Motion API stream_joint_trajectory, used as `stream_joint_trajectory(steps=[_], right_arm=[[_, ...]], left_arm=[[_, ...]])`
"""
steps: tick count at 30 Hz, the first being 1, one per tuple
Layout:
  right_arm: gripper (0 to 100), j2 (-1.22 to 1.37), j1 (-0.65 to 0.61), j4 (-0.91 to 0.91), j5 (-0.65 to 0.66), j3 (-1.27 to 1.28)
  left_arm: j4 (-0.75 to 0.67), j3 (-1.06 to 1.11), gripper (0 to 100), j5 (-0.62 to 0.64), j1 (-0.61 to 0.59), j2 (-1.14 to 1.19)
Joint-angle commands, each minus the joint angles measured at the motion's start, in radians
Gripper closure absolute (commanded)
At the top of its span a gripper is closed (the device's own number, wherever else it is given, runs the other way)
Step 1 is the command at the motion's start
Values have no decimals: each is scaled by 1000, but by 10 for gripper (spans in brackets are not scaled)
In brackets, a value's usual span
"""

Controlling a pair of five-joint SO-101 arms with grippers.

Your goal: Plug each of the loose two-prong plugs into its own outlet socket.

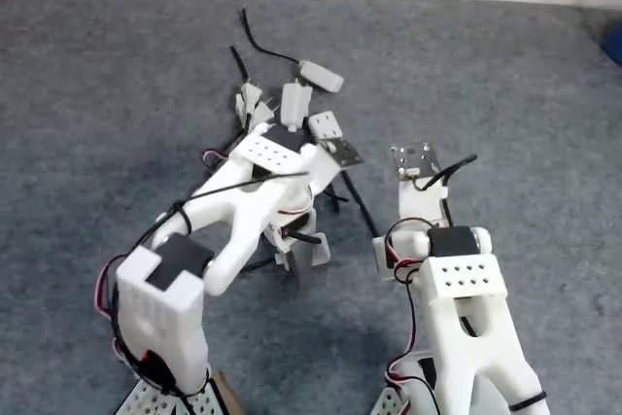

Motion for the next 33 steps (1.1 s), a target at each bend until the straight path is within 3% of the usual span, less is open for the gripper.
stream_joint_trajectory(steps=[1, 4, 9, 21, 33], right_arm=[[775, -30, 13, -30, -11, -5], [775, -30, 13, -31, -11, -5], [775, -30, 13, -33, -11, 13], [775, -30, 13, -70, -12, 39], [775, -30, 10, -90, -12, 48]], left_arm=[[-5, -58, 646, -3, 38, 30], [-6, -65, 674, -3, 70, 73], [0, -93, 820, -3, 81, 101], [37, -128, 886, -3, 67, 87], [267, -483, 895, -11, -377, -41]])
